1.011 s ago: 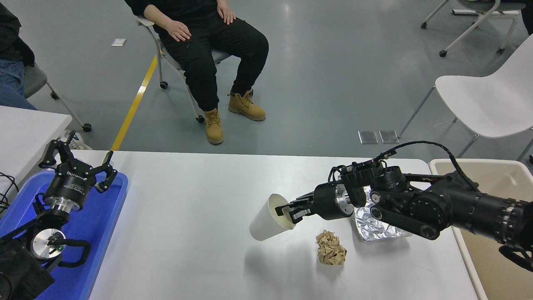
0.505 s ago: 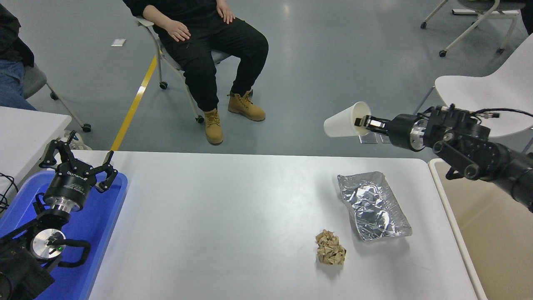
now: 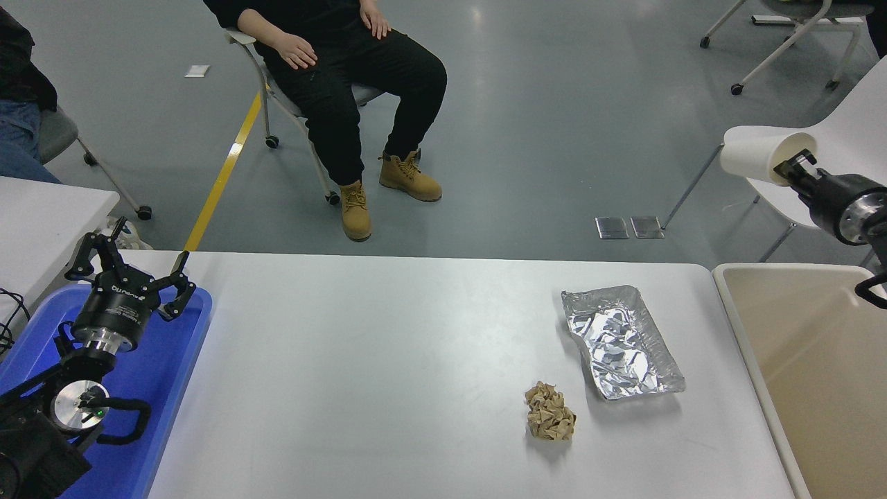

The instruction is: Clean the table surface

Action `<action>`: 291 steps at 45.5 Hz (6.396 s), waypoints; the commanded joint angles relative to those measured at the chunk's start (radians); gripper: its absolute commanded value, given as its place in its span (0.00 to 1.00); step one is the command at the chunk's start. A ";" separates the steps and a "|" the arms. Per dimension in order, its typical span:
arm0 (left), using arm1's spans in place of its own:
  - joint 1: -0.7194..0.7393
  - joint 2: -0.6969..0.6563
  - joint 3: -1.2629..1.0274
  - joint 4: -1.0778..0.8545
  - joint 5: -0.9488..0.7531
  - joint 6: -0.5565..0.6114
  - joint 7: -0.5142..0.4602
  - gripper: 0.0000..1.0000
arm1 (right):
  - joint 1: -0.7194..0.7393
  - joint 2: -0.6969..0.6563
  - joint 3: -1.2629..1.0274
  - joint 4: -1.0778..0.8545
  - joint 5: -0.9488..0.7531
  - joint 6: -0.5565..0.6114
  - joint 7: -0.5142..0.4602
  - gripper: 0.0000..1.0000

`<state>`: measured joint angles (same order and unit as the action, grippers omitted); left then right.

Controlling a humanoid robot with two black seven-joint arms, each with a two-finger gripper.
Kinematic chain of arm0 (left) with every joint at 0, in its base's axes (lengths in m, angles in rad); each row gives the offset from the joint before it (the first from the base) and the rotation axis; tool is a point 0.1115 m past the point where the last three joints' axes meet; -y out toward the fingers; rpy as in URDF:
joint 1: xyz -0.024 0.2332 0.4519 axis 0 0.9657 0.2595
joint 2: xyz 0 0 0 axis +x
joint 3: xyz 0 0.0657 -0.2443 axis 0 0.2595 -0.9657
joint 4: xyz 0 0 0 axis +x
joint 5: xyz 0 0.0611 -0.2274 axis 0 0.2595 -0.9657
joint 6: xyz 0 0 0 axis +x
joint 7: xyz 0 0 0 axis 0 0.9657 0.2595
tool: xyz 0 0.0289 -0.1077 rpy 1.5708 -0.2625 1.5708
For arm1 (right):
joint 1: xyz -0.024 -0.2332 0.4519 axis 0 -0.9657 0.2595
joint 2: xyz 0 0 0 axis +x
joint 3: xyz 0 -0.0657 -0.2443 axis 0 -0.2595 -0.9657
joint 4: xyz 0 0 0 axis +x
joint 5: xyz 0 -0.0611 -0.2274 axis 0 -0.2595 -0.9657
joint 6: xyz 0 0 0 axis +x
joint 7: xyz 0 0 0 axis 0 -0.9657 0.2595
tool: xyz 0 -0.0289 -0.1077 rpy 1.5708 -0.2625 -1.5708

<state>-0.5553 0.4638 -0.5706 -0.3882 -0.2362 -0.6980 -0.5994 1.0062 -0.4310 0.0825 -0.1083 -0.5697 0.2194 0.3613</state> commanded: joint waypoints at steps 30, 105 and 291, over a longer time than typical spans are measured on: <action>0.000 0.001 0.000 0.000 0.000 0.000 0.000 1.00 | -0.304 -0.092 -0.036 -0.105 0.080 -0.035 -0.160 0.00; 0.000 -0.001 0.000 0.000 0.000 0.000 0.000 1.00 | -0.357 0.110 -0.236 -0.100 0.080 -0.155 -0.157 0.30; 0.000 -0.001 0.000 0.000 0.000 0.000 0.000 1.00 | 0.011 -0.152 -0.411 0.806 -0.551 -0.135 0.165 0.84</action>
<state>-0.5553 0.4638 -0.5706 -0.3881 -0.2362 -0.6980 -0.5997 1.0090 -0.5881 -0.2269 0.5910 -0.9312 0.0857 0.4969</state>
